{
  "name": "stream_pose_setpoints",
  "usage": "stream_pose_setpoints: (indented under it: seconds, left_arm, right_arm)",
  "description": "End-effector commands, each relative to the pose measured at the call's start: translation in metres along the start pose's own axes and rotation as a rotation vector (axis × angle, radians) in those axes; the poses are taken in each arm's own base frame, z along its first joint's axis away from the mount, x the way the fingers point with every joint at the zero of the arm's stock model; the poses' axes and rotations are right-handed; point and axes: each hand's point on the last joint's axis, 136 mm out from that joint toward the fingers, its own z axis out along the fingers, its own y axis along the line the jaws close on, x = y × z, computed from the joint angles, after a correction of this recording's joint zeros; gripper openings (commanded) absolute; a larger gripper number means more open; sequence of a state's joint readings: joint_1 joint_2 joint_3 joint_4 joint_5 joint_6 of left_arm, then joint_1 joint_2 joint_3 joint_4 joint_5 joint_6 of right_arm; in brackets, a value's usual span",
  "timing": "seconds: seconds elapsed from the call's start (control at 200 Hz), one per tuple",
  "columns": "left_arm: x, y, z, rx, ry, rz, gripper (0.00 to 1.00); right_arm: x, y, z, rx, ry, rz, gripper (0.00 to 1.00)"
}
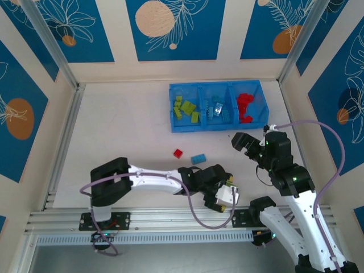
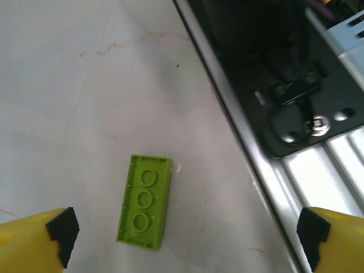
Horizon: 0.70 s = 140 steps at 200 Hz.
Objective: Sort the legos into containers by color
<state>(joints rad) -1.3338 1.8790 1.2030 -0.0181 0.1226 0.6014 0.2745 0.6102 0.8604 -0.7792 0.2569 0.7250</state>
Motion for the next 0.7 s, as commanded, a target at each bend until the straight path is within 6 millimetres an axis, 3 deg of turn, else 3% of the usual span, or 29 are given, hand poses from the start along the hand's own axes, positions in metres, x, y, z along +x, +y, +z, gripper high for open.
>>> stream_pose_setpoints:
  seconds: [0.0, 0.125, 0.3, 0.695]
  left_arm:
    - [0.004, 0.024, 0.012, 0.006, -0.001, -0.03, 1.0]
    - [0.017, 0.02, 0.03, 0.125, 0.076, -0.051, 0.99]
    - [0.033, 0.023, 0.046, 0.194, 0.145, -0.12, 0.9]
    - [0.062, 0.016, 0.062, 0.227, 0.267, -0.145, 0.43]
  right_arm:
    - [0.014, -0.011, 0.004, 0.031, 0.05, 0.023, 0.99]
    - [0.015, -0.014, 0.005, 0.043, 0.044, 0.032, 1.0]
    - [0.015, -0.015, 0.003, 0.045, 0.044, 0.039, 0.99]
    - [0.018, -0.017, 0.002, 0.034, 0.036, 0.062, 0.99]
